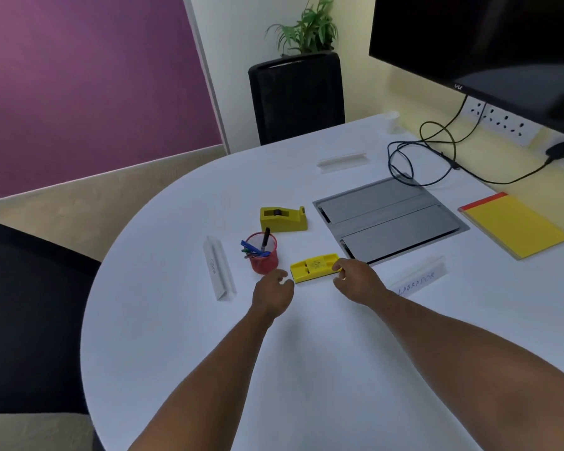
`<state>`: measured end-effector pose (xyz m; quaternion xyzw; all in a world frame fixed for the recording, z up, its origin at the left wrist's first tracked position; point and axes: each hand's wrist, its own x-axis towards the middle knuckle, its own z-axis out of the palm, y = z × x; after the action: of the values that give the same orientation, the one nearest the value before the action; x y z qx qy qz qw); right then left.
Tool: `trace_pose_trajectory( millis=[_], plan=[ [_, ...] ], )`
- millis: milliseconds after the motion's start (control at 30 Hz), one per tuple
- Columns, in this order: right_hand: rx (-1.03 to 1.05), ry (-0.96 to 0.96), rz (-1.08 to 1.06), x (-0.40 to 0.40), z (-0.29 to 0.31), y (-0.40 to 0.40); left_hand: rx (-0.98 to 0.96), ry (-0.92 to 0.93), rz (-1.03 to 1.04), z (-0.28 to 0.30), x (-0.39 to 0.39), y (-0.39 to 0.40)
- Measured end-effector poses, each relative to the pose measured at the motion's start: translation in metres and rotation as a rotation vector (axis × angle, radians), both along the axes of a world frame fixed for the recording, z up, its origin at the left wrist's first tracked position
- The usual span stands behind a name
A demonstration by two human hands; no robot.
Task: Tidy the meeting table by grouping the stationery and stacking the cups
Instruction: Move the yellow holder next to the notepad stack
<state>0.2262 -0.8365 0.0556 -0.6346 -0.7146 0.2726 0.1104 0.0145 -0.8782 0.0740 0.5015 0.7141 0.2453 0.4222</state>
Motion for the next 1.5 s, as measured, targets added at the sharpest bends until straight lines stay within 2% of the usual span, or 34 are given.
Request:
trace_pose_trajectory(
  millis=[200,633,800,1000,1200,1367,1500],
  plan=[
    [-0.080,0.006,0.003,0.013,-0.030,0.029,-0.065,0.019,0.013,-0.020,0.020,0.025],
    [-0.230,0.115,-0.216,0.010,-0.075,0.082,-0.163,0.080,0.064,-0.065,0.044,0.066],
    [-0.248,0.181,-0.237,0.014,-0.083,0.084,-0.208,-0.090,0.187,-0.073,0.051,0.073],
    [-0.228,0.267,-0.297,0.022,-0.077,0.075,-0.263,-0.222,0.301,-0.067,0.053,0.064],
    [-0.202,0.369,-0.361,0.019,-0.057,0.051,-0.256,-0.273,0.414,-0.049,0.040,0.033],
    [-0.129,0.412,-0.389,0.005,-0.033,0.016,-0.165,-0.338,0.423,-0.023,0.025,-0.003],
    [-0.112,0.507,-0.438,-0.002,-0.010,-0.015,-0.088,-0.345,0.355,-0.002,0.011,-0.028]
  ],
)
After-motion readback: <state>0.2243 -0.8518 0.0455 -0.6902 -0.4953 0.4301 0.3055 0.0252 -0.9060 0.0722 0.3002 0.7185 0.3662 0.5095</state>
